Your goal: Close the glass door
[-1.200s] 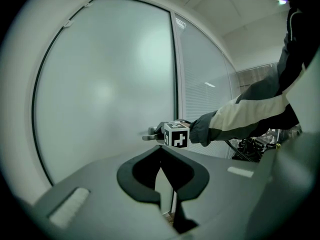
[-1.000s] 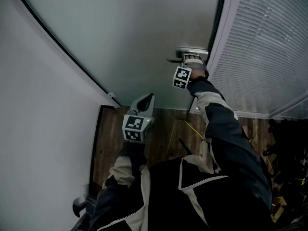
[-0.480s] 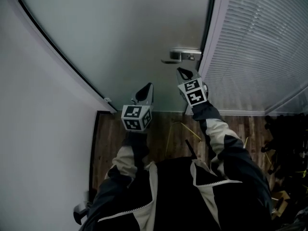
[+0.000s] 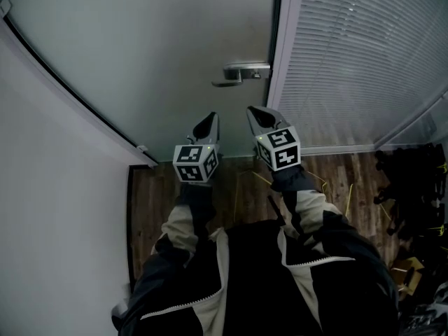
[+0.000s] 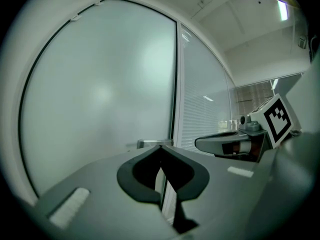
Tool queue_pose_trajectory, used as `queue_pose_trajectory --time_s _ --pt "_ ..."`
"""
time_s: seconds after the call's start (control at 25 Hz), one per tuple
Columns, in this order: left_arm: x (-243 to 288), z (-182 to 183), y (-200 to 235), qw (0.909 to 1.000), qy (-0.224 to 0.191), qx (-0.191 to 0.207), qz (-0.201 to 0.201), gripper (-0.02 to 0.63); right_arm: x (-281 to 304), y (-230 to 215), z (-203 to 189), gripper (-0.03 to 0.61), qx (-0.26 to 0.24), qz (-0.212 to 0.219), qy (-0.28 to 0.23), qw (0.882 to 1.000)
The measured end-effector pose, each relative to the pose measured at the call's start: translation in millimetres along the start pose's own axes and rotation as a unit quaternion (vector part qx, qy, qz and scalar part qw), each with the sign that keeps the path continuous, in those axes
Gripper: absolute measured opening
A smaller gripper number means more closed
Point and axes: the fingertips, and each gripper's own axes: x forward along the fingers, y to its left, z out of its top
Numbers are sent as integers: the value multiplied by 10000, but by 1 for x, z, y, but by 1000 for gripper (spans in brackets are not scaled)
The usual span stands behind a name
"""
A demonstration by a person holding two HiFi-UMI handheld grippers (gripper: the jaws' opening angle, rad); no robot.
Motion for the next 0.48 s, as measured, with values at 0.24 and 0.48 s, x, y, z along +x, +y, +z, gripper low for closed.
queue_pose_trajectory --time_s 0.24,0.48 --pt "2 0 -3 10000 31 29 -12 0 3 5 -1 2 -153 -3 63 9999" --pt "5 0 0 10000 71 37 -9 0 6 6 -2 2 -177 13 70 9998"
